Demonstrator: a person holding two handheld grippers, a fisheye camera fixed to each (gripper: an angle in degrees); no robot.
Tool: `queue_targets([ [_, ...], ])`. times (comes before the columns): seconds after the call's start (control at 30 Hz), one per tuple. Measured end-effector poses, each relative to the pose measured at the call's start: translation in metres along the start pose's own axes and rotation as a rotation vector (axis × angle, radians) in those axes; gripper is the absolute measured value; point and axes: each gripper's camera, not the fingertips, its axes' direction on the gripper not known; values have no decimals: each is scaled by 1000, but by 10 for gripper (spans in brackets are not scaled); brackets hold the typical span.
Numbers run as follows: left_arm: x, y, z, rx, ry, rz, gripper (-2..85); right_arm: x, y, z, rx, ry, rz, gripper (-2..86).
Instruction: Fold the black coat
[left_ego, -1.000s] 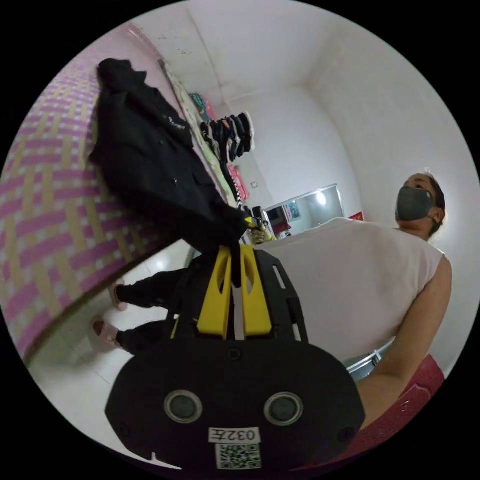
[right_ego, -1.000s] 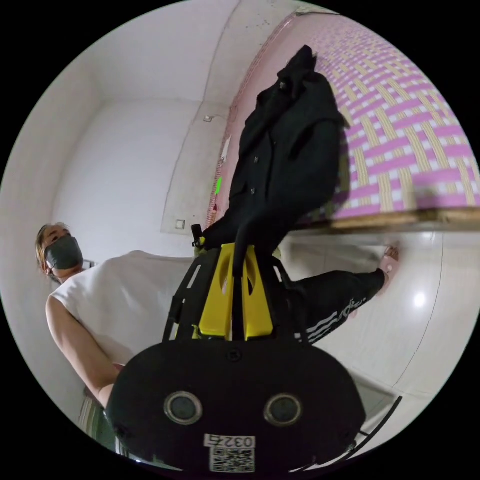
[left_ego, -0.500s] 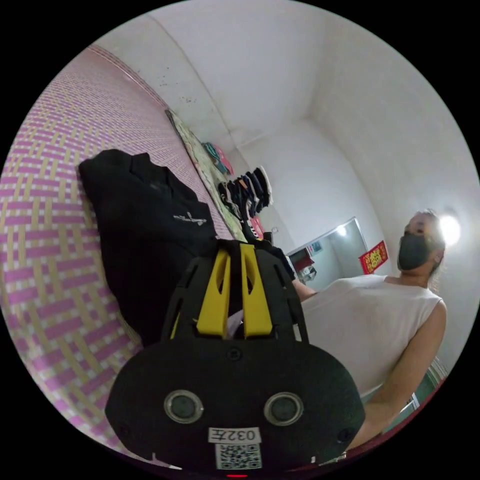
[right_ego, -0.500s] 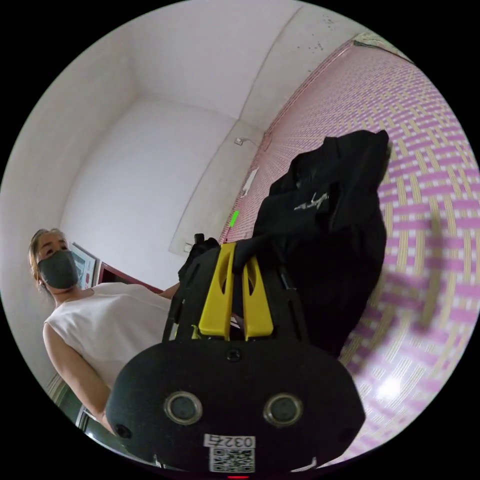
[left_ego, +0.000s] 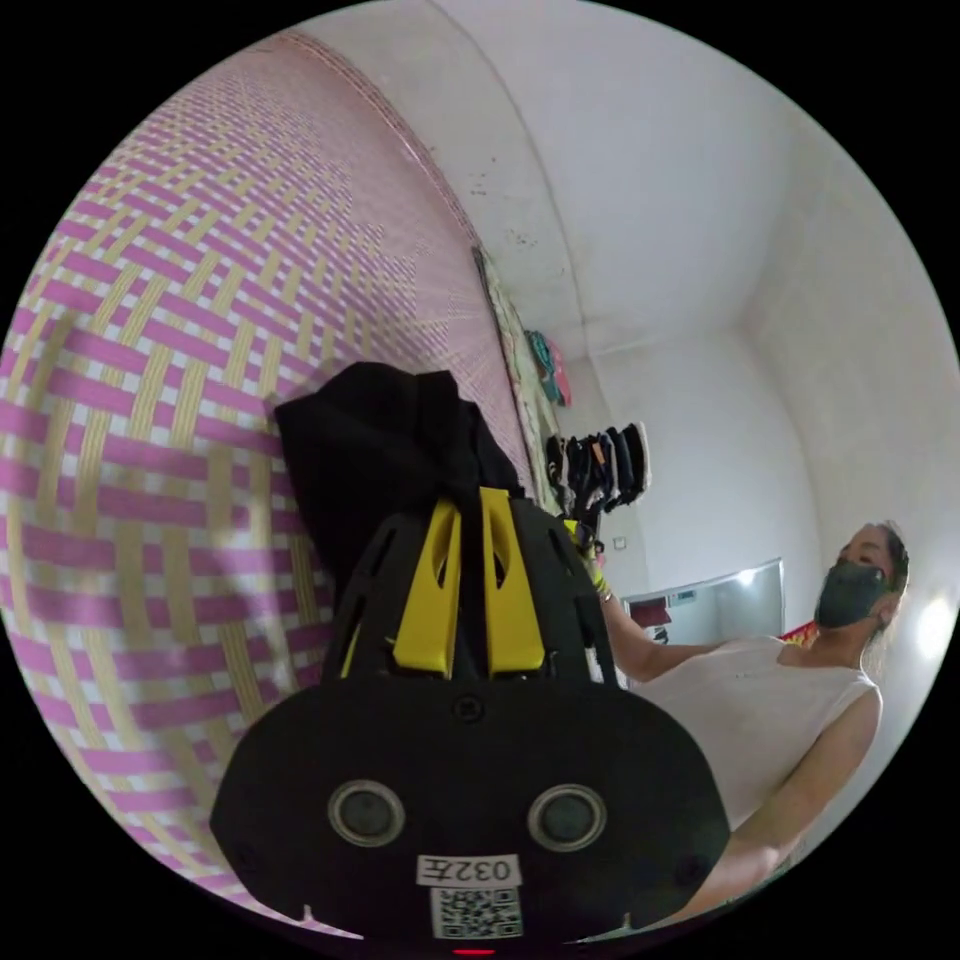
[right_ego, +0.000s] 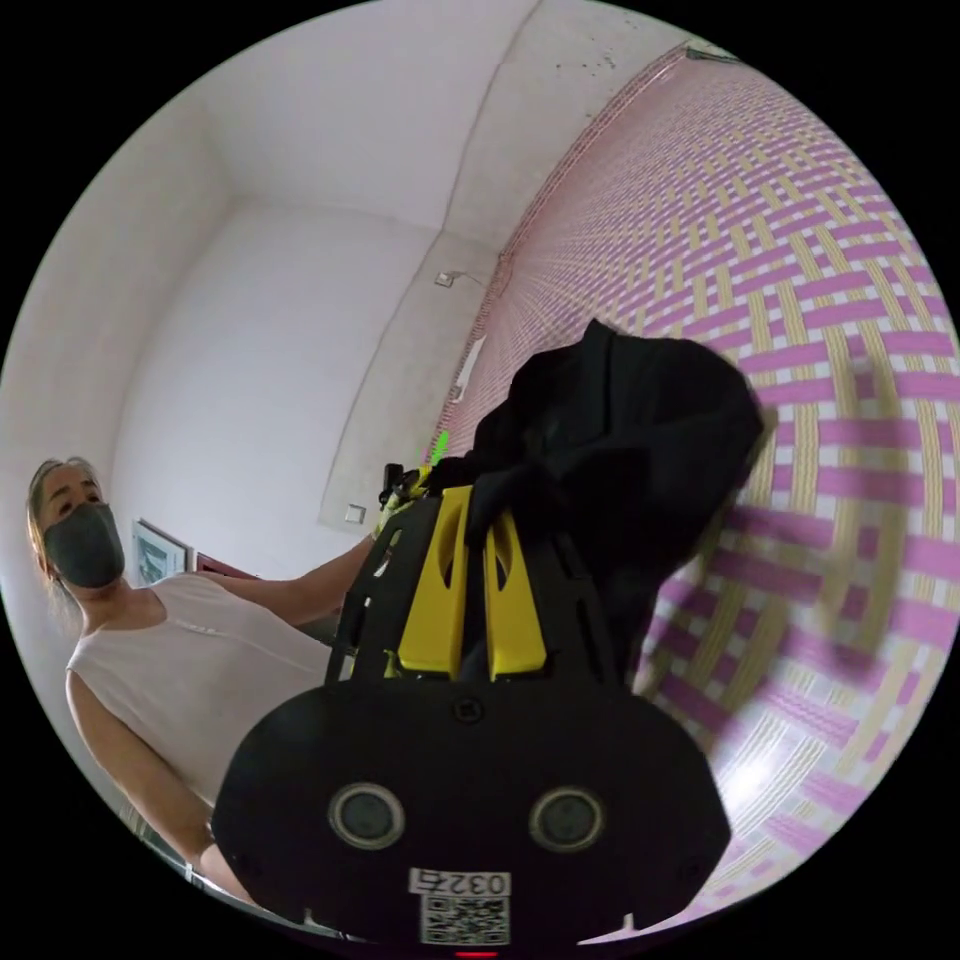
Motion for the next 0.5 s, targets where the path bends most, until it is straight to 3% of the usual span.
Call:
queue_targets([
  [0.1,-2,-16,19,-91,-43,12,-14,18,-7,0,9,-31,17,-8],
  [0.33,53,-48,33,-191,147,302,-14,9,-23,-22,43,-34,-54,-8],
  [0.5,22,-74,47,-120,114,214,-15,52,-47,-23,73,18,35,-8],
])
